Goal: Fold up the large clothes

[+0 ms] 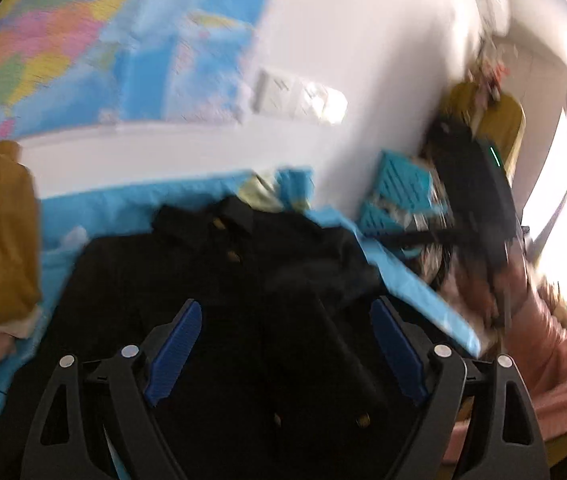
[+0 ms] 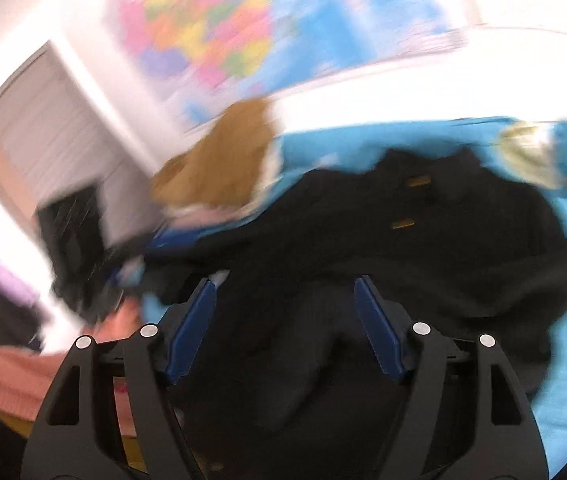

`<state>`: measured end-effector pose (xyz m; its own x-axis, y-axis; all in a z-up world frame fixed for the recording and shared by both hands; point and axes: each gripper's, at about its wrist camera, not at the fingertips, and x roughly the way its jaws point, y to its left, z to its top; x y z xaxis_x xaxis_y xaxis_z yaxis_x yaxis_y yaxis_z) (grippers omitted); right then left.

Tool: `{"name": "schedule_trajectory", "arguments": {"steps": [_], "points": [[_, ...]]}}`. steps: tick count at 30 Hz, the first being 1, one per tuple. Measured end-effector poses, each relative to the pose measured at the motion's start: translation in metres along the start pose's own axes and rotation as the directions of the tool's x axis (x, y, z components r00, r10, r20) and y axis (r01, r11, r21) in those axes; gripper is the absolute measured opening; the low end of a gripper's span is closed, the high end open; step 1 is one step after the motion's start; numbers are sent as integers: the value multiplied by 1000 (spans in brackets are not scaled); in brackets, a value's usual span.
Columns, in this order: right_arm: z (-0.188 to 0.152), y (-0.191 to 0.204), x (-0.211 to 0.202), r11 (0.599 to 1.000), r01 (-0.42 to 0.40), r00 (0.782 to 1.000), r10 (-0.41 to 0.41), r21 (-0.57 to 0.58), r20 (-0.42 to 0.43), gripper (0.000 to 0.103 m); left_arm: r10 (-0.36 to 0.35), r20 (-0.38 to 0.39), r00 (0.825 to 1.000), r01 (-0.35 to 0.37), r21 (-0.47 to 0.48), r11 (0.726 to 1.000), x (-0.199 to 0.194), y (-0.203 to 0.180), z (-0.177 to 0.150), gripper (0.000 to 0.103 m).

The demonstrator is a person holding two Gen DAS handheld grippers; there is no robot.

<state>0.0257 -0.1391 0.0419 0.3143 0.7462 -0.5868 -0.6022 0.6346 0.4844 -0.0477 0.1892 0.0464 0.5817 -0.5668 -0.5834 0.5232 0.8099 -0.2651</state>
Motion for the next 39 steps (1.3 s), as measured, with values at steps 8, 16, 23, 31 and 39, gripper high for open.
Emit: {"name": "schedule_trajectory", "arguments": {"steps": [8, 16, 23, 31, 39], "points": [[-18, -123, -30, 889, 403, 910, -414, 218, 5, 83, 48, -288, 956, -35, 51, 998, 88, -14, -41, 85], [-38, -192, -2, 908, 248, 968, -241, 338, -63, 10, 75, -302, 950, -74, 13, 997, 74, 31, -22, 17], [-10, -188, -35, 922, 190, 971, -228, 337, 76, 6, 303, -228, 926, -306, 22, 952, 42, 95, 24, 43], [-28, -207, -20, 869, 341, 936, -348, 359, -47, 53, 297, -280, 913, -304, 20, 952, 58, 116, 11, 81], [-2, -145, -14, 885, 459, 887, -462, 77, 16, 66, 253, -301, 920, -275, -34, 961, 64, 124, 1, 92]]}}
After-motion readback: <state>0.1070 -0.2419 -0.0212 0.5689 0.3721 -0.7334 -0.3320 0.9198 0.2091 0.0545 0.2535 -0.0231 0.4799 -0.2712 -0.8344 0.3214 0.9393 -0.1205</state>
